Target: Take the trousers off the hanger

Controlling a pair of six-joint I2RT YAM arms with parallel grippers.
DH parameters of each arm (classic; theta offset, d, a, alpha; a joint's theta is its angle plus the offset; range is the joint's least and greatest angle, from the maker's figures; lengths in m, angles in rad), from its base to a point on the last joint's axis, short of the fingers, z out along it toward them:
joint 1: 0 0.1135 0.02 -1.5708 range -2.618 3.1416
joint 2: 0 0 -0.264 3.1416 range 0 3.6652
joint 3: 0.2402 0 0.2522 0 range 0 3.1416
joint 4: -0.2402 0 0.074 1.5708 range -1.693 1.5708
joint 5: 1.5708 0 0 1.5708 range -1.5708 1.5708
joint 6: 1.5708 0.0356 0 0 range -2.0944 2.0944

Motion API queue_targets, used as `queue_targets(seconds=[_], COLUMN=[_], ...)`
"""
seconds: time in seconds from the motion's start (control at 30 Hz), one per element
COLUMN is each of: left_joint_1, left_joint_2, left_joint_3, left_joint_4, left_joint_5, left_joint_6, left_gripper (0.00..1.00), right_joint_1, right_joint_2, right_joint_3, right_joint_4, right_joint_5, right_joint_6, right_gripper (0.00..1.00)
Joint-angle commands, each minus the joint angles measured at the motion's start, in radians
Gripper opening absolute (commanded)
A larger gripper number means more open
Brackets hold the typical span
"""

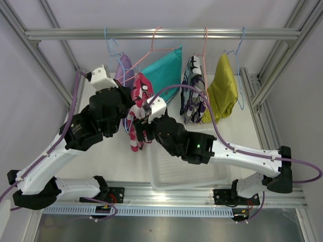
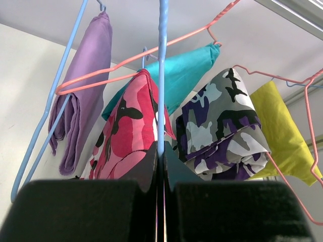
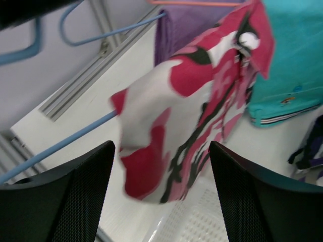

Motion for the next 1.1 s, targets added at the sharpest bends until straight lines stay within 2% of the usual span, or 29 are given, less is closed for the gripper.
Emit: queue_targets(seconds=[0.0,0.23,0.7,0.8,0.83,0.87,1.03,1.07], left_joint_1=[0.005,0.002,-0.023,-0.03,-0.031,-0.034,-0.041,-0.041], left_joint_2=[-0.033,-0.031,-0.027,-0.031,-0.035,-0.036,-0.053,-0.057], left_joint_3=[0.028,0.028,0.031,0.02,0.019,0.019,-0.007,-0.006], left_joint_4=[0.166,0.168,0.189,0.189,0.189,0.189,0.197,0.196], left_joint_5=[-0.143,-0.137,-0.143,-0.143,-0.143,-0.144,-0.143,-0.144], left_joint_6=[0.014,0.011,0.039,0.041,0.041,0.041,0.041,0.042], left_gripper=[0.0,0.0,0.0,0.0,0.0,0.0,0.0,0.0], right_joint_1=[-0.055,-0.138,-0.158,-0.161,-0.162,-0.167,-0.184,-0.184], right_joint_2=[0.021,0.067,0.133,0.136,0.134,0.133,0.139,0.139], right_joint_3=[0.044,0.053,0.03,0.003,-0.008,-0.011,-0.013,-0.014], right_joint_4=[0.066,0.091,0.186,0.259,0.281,0.284,0.299,0.304], right_joint_5=[0.068,0.008,0.008,0.012,0.009,-0.001,-0.037,-0.04], right_joint_6=[-0.014,0.015,-0.025,-0.043,-0.046,-0.046,-0.04,-0.039], right_gripper=[0.8,0.8,0.79,0.65,0.55,0.49,0.36,0.29])
